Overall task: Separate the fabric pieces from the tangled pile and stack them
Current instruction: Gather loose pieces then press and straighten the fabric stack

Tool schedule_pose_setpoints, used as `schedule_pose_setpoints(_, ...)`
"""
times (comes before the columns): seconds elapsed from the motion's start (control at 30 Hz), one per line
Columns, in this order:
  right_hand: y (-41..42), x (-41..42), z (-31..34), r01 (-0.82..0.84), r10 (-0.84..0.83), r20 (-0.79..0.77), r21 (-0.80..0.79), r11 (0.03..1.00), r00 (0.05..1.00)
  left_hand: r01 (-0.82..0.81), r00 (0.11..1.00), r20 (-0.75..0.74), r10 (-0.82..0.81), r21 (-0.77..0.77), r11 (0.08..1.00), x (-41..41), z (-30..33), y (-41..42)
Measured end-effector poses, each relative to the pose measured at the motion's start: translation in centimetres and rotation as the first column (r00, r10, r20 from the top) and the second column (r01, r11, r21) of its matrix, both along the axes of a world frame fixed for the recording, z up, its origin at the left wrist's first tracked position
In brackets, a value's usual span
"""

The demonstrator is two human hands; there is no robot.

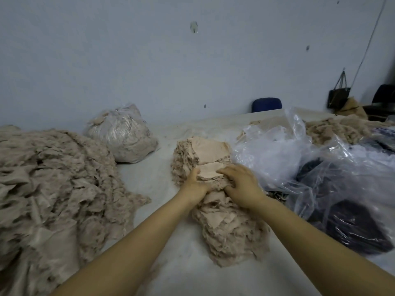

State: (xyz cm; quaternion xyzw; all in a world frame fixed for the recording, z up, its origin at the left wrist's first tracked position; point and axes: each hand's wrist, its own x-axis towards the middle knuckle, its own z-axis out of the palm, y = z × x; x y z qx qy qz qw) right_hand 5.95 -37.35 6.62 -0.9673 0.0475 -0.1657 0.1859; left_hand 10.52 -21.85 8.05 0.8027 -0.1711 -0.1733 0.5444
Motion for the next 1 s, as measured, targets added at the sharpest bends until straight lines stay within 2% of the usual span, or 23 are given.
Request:
schedule_pose_setpoints(0.07, 0.1, 0.6, 0.5, 0.011, -0.014, 0.114, 0.020, 1.000, 0.993, -0.020, 0.992, -0.127, 0.008, -0.090, 0.996, 0.3, 0.7, -0.1)
schedule_pose_setpoints(0.17, 0.4, 0.8, 1.9, -0.065, 0.024, 0.267, 0.145, 0.987, 0.963, -0.078, 0.968, -0.248, 0.037, -0.157, 0.984, 0.6, 2.1, 0.1)
schedule_pose_setpoints(0.27, 0.7, 1.3, 3.9, -0.138, 0.079, 0.363, 0.140, 0.980, 0.929, -0.081, 0.931, -0.364, 0.012, -0.177, 0.981, 1.7, 4.2, 0.3)
schedule_pose_setpoints(0.33, 0.7, 2.3, 5.5, -0.156, 0.094, 0.409, 0.119, 0.981, 0.908, -0.083, 0.906, -0.419, -0.053, -0.300, 0.950, 2.5, 5.9, 0.1)
schedule_pose_setpoints(0.4, 0.4, 3.9, 7.2, -0.151, 0.084, 0.460, 0.111, 0.982, 0.884, -0.087, 0.951, -0.305, -0.043, -0.398, 0.913, 3.8, 7.7, -0.5)
schedule_pose_setpoints(0.5, -0.5, 6.6, 9.5, -0.176, 0.088, 0.563, 0.104, 0.979, 0.822, -0.071, 0.994, 0.046, 0.100, -0.435, 0.898, 6.3, 10.2, -1.7)
schedule_pose_setpoints(0.57, -1.3, 8.5, 10.2, -0.179, 0.100, 0.587, 0.079, 0.981, 0.804, -0.067, 0.938, 0.299, 0.176, -0.343, 0.937, 8.2, 10.8, -2.3)
schedule_pose_setpoints(0.63, -2.0, 10.2, 9.4, -0.159, 0.101, 0.516, 0.070, 0.985, 0.850, -0.106, 0.881, 0.436, 0.185, -0.201, 0.974, 10.3, 9.6, -2.7)
schedule_pose_setpoints(0.73, -2.6, 11.6, 5.7, -0.178, 0.183, 0.209, -0.045, 0.983, 0.961, -0.127, 0.914, 0.398, 0.083, 0.087, 0.988, 12.3, 5.6, -3.0)
schedule_pose_setpoints(0.8, -2.7, 11.6, 3.4, -0.246, 0.248, 0.005, -0.120, 0.962, 0.969, -0.116, 0.924, 0.384, 0.001, 0.276, 0.954, 12.6, 2.9, -2.7)
schedule_pose_setpoints(0.83, -2.8, 11.4, 2.8, -0.257, 0.256, -0.027, -0.111, 0.960, 0.966, -0.115, 0.919, 0.394, -0.029, 0.337, 0.935, 12.6, 2.2, -2.6)
schedule_pose_setpoints(0.9, -3.2, 10.7, 2.8, -0.240, 0.240, 0.004, -0.022, 0.970, 0.971, -0.116, 0.915, 0.402, -0.023, 0.318, 0.941, 12.7, 1.6, -2.7)
schedule_pose_setpoints(1.0, -3.4, 10.2, 3.9, -0.214, 0.210, 0.068, 0.062, 0.975, 0.975, -0.142, 0.913, 0.403, 0.068, 0.157, 0.977, 13.2, 1.8, -3.2)
